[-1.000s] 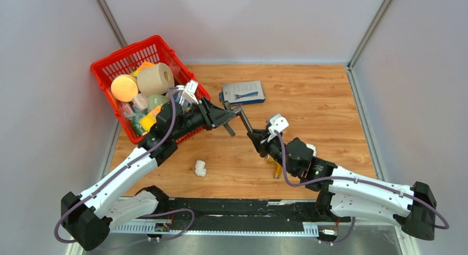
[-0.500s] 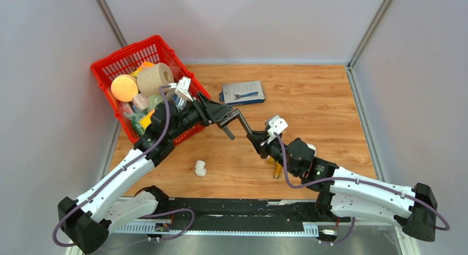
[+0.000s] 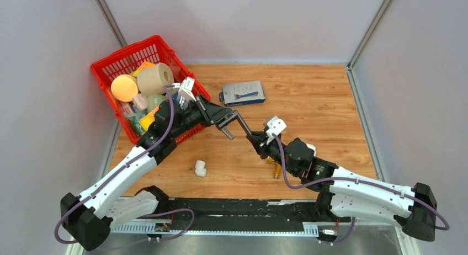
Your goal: Install the water faucets
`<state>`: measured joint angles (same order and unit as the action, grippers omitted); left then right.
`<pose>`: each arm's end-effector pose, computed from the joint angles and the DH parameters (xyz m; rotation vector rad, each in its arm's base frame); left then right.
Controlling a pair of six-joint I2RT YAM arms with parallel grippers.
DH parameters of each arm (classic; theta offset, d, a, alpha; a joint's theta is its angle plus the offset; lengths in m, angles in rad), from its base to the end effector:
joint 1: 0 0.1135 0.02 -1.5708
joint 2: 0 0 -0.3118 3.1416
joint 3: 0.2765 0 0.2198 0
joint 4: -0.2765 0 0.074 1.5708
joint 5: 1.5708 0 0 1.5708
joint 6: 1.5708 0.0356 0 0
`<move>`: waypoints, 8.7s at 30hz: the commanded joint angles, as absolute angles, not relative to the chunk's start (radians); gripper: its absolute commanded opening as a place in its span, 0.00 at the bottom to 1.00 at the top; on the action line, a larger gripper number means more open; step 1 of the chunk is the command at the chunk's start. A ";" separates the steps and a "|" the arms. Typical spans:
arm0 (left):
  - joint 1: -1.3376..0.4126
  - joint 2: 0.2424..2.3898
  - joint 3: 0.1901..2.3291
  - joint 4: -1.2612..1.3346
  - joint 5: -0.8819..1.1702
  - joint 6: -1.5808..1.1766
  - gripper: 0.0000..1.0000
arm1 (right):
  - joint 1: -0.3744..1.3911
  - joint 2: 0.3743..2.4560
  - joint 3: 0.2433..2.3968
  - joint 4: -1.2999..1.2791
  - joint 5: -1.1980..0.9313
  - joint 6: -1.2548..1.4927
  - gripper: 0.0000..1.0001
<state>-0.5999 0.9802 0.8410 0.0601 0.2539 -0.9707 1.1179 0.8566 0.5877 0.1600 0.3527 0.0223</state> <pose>0.1371 -0.1046 0.3940 -0.1255 1.8429 -1.3639 0.0733 0.1226 0.3391 -0.6469 1.5767 0.5619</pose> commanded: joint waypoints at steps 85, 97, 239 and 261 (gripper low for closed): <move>-0.601 0.854 0.890 -0.233 -0.092 -1.181 0.00 | 1.480 1.499 0.808 0.846 0.963 -0.776 0.59; -0.603 0.862 0.868 -0.212 -0.087 -1.223 0.00 | 1.496 1.629 0.836 1.054 1.012 -0.991 0.24; -0.641 0.778 0.787 0.311 0.994 -0.054 0.00 | 0.842 1.029 0.792 0.084 -0.635 -0.213 0.65; -0.678 0.795 0.767 0.373 0.865 -0.140 0.03 | 0.810 1.052 0.795 0.100 -0.675 -0.175 0.00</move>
